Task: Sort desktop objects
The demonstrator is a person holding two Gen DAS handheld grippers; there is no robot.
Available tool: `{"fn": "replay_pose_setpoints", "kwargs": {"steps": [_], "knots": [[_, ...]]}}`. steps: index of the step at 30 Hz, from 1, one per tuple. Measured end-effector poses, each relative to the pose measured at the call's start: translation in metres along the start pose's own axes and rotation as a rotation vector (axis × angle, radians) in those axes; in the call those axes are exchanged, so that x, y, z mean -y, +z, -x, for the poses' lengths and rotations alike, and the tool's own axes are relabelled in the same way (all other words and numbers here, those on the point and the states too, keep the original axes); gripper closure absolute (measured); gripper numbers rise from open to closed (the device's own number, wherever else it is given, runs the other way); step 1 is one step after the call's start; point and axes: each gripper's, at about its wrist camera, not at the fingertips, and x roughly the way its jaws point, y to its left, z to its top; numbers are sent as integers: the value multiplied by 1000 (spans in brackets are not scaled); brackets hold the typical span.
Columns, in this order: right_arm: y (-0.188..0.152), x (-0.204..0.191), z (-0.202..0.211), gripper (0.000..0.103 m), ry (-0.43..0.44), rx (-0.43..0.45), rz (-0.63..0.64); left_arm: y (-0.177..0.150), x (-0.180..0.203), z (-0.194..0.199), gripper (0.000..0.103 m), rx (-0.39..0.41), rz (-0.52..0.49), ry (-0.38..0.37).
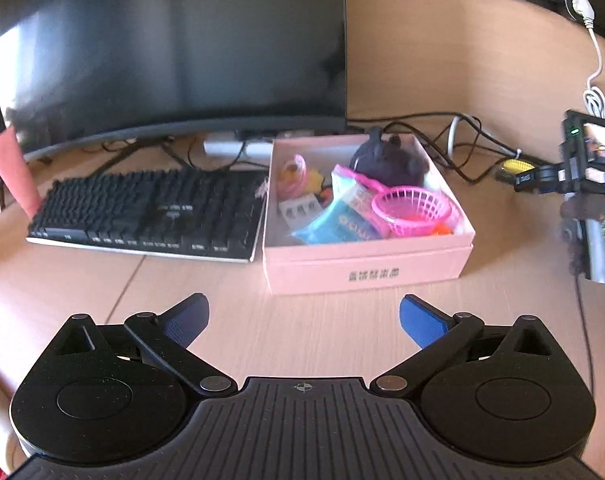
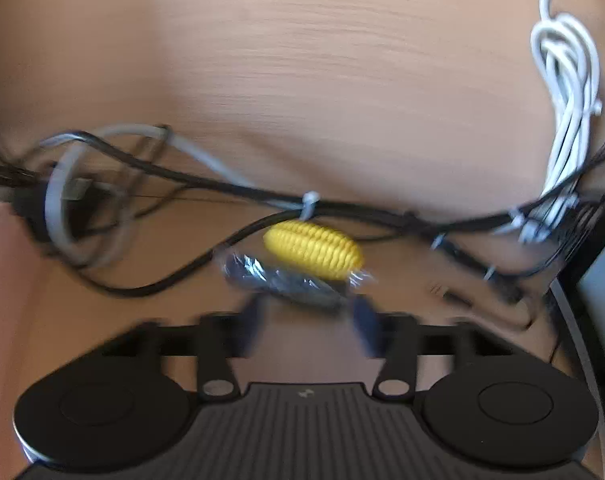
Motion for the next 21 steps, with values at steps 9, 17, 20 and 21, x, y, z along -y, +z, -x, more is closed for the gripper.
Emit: {"fn": "replay_pose_setpoints", "kwargs": {"steps": [9,17,20,21], "knots": [[-67,-7,138,32,175,87,59,3,55,-30,0,-40,-166,-234],[-40,21,370,59,-92,546,202,30,138,-32,0,25,-321,-473],[-42,31,444,64,-365,743,226,34,162,-25,0,52,-346,-565],[-44,34,459,64,-482,801,231,34,168,-22,0,56,-356,-596]]}}
